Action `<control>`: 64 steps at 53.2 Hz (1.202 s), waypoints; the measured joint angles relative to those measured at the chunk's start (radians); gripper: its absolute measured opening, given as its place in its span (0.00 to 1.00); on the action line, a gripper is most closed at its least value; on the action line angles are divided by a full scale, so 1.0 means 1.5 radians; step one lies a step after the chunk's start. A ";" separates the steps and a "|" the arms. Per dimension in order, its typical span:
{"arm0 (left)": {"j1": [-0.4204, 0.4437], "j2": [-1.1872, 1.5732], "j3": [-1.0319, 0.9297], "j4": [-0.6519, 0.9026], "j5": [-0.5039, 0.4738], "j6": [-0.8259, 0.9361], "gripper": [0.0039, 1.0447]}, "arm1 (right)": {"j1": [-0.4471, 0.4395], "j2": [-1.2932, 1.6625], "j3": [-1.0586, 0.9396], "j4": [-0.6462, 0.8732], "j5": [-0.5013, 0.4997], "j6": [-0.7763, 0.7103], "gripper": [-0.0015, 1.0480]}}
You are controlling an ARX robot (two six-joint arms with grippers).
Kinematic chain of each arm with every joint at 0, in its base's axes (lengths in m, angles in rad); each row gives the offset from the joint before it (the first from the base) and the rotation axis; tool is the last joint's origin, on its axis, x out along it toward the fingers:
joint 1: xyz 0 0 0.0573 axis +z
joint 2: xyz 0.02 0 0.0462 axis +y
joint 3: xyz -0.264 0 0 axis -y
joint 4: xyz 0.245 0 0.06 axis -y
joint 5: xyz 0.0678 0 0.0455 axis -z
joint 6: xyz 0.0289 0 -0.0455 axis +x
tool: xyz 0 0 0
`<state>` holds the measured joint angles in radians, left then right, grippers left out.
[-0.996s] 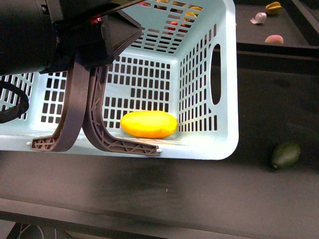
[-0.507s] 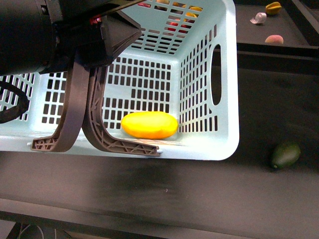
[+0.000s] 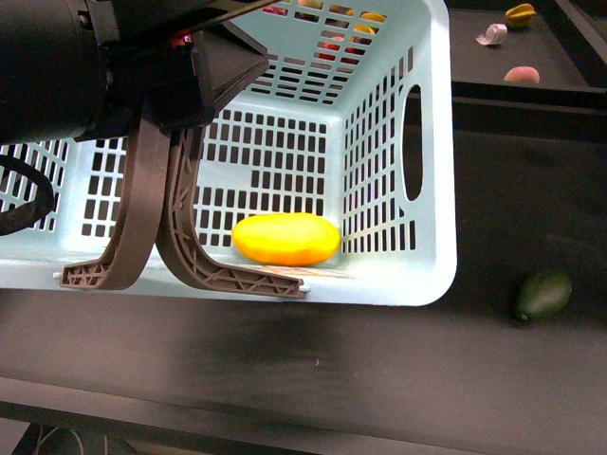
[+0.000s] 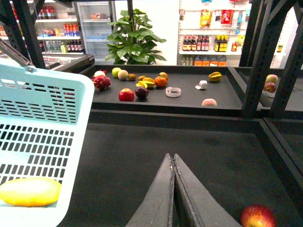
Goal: Pick mango with right arm and hold basket with left
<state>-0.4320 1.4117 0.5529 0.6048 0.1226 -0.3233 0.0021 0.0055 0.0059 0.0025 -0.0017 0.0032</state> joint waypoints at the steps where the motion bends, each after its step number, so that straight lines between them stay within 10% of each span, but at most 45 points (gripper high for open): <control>1: 0.000 0.000 0.000 0.000 0.000 0.000 0.05 | 0.000 0.000 0.000 0.000 0.000 0.000 0.02; 12: 0.000 0.000 0.000 0.000 0.000 0.000 0.05 | 0.000 0.000 0.000 0.000 0.000 -0.001 0.04; 41: 0.000 0.000 0.000 0.000 0.000 0.000 0.05 | 0.000 0.000 0.000 0.000 0.000 -0.002 0.91; 64: 0.000 0.000 0.000 0.000 0.000 0.000 0.05 | 0.000 0.000 0.000 0.000 0.000 -0.002 0.92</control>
<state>-0.4320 1.4117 0.5529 0.6048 0.1230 -0.3229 0.0021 0.0055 0.0059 0.0025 -0.0017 0.0006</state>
